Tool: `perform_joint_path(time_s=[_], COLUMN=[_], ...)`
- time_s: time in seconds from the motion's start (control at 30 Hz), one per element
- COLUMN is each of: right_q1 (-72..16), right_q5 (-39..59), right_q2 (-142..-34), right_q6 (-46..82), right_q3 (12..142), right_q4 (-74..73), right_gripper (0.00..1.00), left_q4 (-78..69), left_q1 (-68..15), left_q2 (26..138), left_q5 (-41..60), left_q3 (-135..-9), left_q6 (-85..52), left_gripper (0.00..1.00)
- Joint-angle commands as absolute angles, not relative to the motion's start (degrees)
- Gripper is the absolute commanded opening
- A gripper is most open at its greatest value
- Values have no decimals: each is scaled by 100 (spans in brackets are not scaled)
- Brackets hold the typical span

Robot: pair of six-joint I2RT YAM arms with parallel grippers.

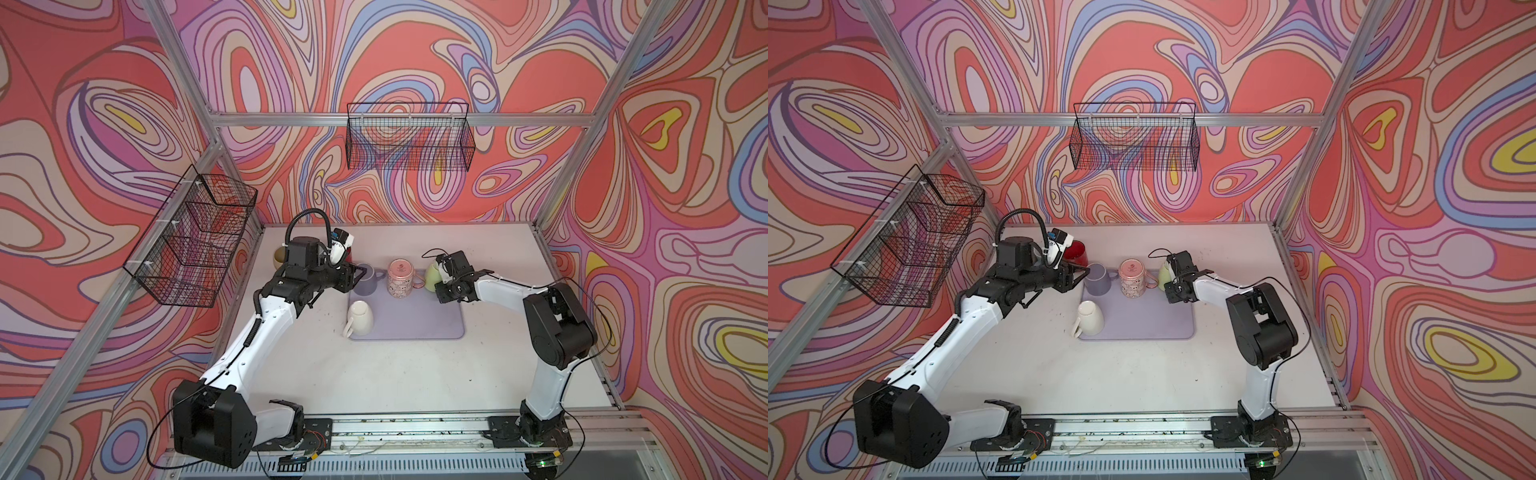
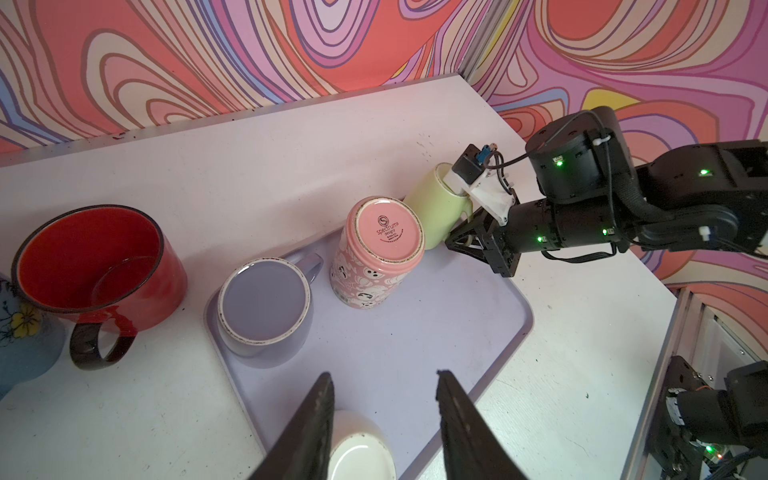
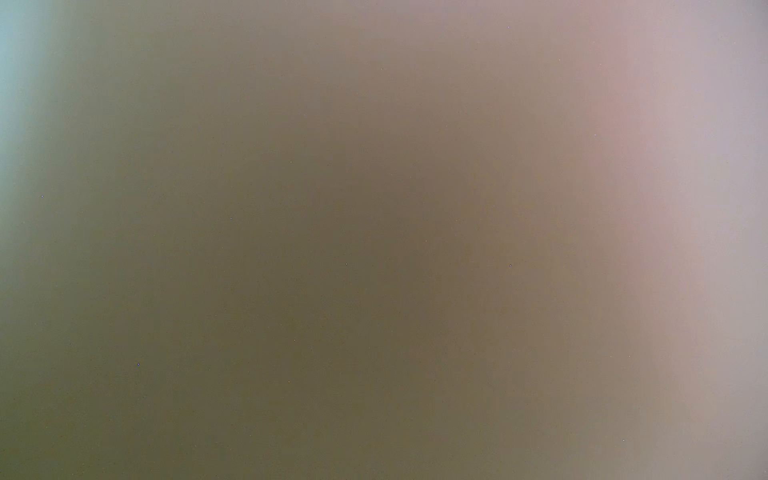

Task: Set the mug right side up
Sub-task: 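Lift the light green mug off the tray with the right gripper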

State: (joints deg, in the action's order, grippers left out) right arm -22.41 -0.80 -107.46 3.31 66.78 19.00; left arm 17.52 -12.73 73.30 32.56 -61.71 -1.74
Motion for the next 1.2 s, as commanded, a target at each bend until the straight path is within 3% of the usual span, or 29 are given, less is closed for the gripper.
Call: perform_joint_path(time_s=[0.0,1.17], right_q1=[-2216,-2178], right_q5=[39,452], right_q2=[-10415,-8876], right_q6=[438,632], right_q3=[6636,7128], right_q4=[2013,2118], right_gripper=[0,0], left_q4=[1669,1552], left_q1=[-1309,-1320], left_q2=[7391,7427], left_q5=[3313,3442], left_q3=[-6162,-6176], left_q6=[-151,-328], left_gripper=[43,43])
